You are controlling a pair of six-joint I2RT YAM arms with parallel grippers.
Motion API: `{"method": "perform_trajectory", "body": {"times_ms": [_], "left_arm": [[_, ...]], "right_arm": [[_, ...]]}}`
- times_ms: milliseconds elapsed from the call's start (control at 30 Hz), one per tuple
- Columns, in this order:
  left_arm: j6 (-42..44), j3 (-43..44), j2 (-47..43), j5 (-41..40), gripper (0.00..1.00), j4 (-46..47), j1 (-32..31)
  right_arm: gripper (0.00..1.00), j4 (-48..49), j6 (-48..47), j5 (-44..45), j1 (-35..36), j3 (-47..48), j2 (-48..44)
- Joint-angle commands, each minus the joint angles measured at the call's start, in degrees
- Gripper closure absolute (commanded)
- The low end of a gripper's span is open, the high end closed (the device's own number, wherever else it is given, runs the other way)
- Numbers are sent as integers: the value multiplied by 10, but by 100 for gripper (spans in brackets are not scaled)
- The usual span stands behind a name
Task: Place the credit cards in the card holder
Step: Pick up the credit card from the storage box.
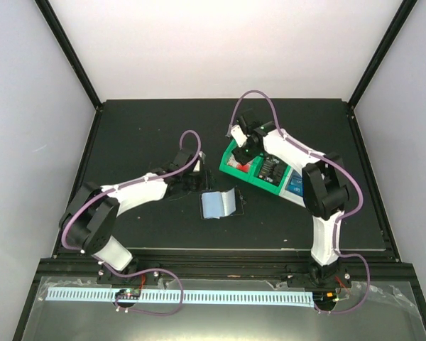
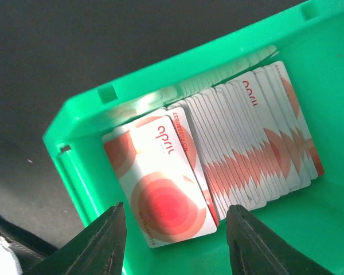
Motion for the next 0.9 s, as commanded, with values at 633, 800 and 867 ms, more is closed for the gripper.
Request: {"method": "perform_trajectory", "body": {"times_ms": [633, 800, 867], "left_arm": [[-72, 97, 162, 46, 50, 121, 12], [-69, 101, 172, 42, 51, 119, 12], [-68, 102, 174, 41, 51, 120, 12]], "right_arm": [[48, -94, -101, -7, -12, 134, 143], [50, -83, -100, -8, -13, 127, 150], [50, -76, -99, 0, -12, 124, 154]]}}
